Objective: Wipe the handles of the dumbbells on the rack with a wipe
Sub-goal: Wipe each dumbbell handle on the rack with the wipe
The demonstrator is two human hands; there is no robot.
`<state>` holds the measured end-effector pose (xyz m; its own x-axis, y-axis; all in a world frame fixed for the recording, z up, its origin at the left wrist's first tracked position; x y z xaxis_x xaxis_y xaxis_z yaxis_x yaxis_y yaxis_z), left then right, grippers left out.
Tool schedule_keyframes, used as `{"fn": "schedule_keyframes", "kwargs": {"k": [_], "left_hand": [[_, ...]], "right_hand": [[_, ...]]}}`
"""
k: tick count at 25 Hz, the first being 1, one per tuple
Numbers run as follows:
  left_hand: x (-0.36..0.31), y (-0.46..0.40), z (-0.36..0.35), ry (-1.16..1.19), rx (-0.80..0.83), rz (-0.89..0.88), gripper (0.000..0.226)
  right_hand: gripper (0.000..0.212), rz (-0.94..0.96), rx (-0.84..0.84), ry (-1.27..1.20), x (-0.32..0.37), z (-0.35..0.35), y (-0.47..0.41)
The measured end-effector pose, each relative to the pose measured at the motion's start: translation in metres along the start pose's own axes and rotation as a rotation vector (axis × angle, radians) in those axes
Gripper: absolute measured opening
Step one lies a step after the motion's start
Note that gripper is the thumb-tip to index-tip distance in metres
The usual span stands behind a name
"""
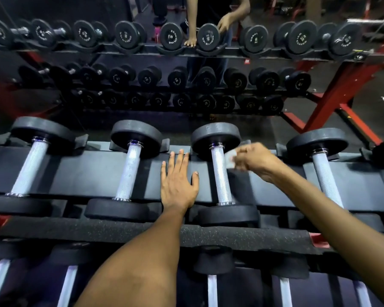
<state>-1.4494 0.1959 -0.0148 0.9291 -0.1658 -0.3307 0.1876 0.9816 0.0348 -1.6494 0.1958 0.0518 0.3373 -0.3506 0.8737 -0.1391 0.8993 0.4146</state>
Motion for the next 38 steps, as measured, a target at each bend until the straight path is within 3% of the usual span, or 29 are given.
{"fn": "schedule_keyframes", "kwargs": {"k": [2,3,6,7,9,11,12,15,16,17,19,21,23,25,26,30,32,35,36,38], "left_hand": [[0.000,0.002,-0.001,-0.002,0.001,0.006,0.068],[0.000,0.002,0.000,0.006,-0.001,0.005,0.068],[0.001,0.001,-0.001,0.002,-0.004,0.008,0.067],[0.001,-0.001,-0.001,-0.003,-0.002,0.007,0.066],[0.001,0.000,-0.001,-0.005,0.007,0.005,0.063],[0.001,0.001,-0.001,-0.001,0.001,0.009,0.063],[0.001,0.001,-0.001,0.003,-0.002,0.008,0.064],[0.000,0.000,-0.002,0.004,-0.006,0.004,0.067],[0.001,-0.001,-0.002,0.002,-0.005,0.003,0.067],[0.001,-0.001,-0.002,0.002,-0.005,0.003,0.066],[0.001,0.000,-0.001,0.002,-0.008,0.003,0.064],[0.001,0.002,-0.001,0.003,-0.007,0.006,0.065],[0.000,0.003,0.000,0.012,-0.016,0.001,0.067],[0.001,0.001,0.001,0.013,-0.020,0.001,0.065],[0.001,0.000,0.001,0.009,-0.016,0.001,0.064],[0.000,0.003,0.001,0.010,-0.022,0.009,0.063],[0.000,0.003,0.001,0.016,-0.020,0.005,0.063],[0.001,0.000,0.000,0.016,-0.017,-0.002,0.063],[0.001,0.000,0.000,0.019,-0.018,-0.004,0.063],[0.001,0.000,-0.001,0.024,-0.028,-0.006,0.064]], "right_hand": [[0.018,0.155,-0.209,0.114,0.014,-0.003,0.002],[0.018,0.199,-0.165,0.235,0.011,-0.008,0.013],[0.014,0.018,0.293,0.430,-0.004,-0.029,0.049],[0.012,0.015,0.269,0.488,0.001,-0.028,0.046],[0.007,0.175,-0.079,0.543,0.024,-0.017,0.025],[0.010,0.308,-0.273,0.491,0.036,-0.018,0.018],[0.011,0.337,-0.243,0.521,0.030,-0.018,0.022],[0.015,0.157,0.284,0.693,0.010,-0.032,0.048],[0.013,0.124,0.341,0.716,0.009,-0.034,0.048],[0.012,0.163,0.233,0.704,0.017,-0.031,0.038],[0.013,0.320,-0.142,0.599,0.036,-0.019,0.018],[0.016,0.446,-0.252,0.630,0.038,-0.022,0.017],[0.019,0.489,0.019,0.829,0.021,-0.030,0.034],[0.023,0.368,0.390,0.951,0.009,-0.041,0.053],[0.024,0.353,0.399,1.003,0.013,-0.038,0.048],[0.028,0.498,0.029,1.023,0.043,-0.029,0.011],[0.030,0.572,0.103,1.085,0.032,-0.034,0.029],[0.031,0.705,0.490,1.228,0.017,-0.050,0.069],[0.034,0.744,0.492,1.257,0.026,-0.046,0.066],[0.043,0.740,0.308,1.250,0.045,-0.029,0.040]]}}
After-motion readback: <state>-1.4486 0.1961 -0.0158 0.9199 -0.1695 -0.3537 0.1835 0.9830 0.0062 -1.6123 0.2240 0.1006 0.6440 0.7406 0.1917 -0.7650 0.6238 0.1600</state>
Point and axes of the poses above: each hand's wrist, its own y-axis away from the middle knuckle, its own z-axis out of the back of the hand, x = y × z, the point moved 5 cm from there along -y, towards the middle knuckle, and after that the axes turned 14 degrees about x, right-handed, at the moved point
